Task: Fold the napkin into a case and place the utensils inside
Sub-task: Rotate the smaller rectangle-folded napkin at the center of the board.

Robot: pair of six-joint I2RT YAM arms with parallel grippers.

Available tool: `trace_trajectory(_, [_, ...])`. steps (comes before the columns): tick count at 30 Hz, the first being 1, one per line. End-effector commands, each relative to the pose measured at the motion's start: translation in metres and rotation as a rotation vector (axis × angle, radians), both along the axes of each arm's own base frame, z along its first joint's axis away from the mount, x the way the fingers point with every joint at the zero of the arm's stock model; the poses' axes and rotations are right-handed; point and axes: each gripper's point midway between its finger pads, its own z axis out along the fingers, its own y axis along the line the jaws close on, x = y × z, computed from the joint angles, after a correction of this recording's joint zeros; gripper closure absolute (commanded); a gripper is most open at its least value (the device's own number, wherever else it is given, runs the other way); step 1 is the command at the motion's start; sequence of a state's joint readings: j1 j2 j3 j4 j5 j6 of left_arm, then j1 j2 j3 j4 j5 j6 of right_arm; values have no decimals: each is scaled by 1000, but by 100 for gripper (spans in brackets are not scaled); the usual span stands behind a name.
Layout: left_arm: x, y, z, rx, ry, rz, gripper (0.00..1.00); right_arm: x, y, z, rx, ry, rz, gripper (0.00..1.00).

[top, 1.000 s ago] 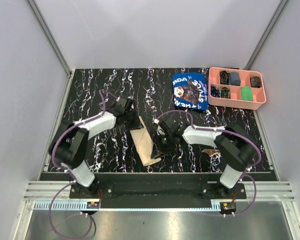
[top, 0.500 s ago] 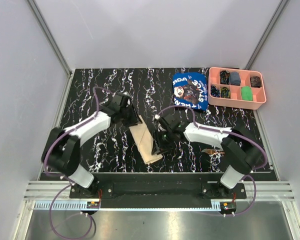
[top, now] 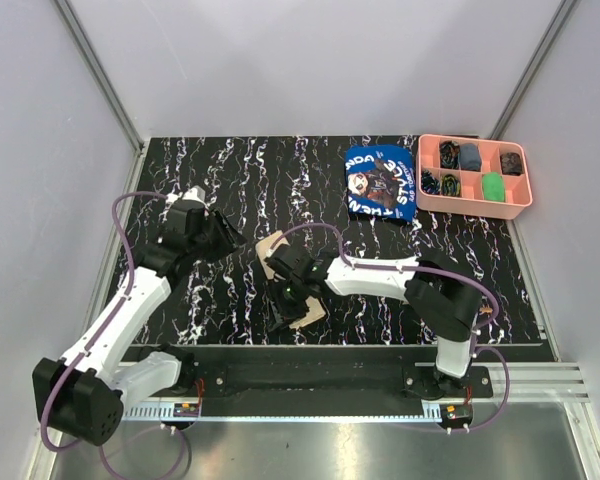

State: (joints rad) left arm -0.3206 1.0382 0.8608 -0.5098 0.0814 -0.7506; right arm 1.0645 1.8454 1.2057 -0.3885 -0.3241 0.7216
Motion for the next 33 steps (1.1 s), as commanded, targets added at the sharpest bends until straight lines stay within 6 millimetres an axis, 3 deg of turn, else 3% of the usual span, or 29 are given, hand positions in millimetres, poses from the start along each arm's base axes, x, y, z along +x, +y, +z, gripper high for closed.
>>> trace_trajectory(1, [-8, 9, -9, 30, 17, 1, 54, 9, -3, -9, -37, -6, -69, 59])
trace_trajectory(7, [-4, -6, -25, 3, 77, -65, 54, 20, -41, -37, -149, 14, -127, 59])
trace_trajectory(10, [-1, -16, -28, -28, 88, -102, 54, 43, -76, -47, -195, 10, -207, 59])
trace_trajectory(14, [6, -30, -30, -70, 101, -153, 54, 96, -135, -49, -248, -42, -326, 59])
trace_trajectory(18, [27, -41, -45, -72, 132, -152, 56, 134, -164, -37, -322, -127, -357, 58])
trace_trajectory(23, [53, -49, -67, -62, 183, -151, 63, 139, -155, -9, -259, -156, -350, 56])
trace_trajectory(28, [80, -53, -68, -40, 160, -134, 67, 153, -141, 16, -167, -210, -369, 54])
trace_trajectory(29, [92, -50, -78, -3, 182, -111, 70, 160, -132, 23, -135, -206, -363, 54])
trace_trajectory(33, [101, -48, -101, 32, 220, -99, 73, 168, -121, 32, -94, -193, -373, 54])
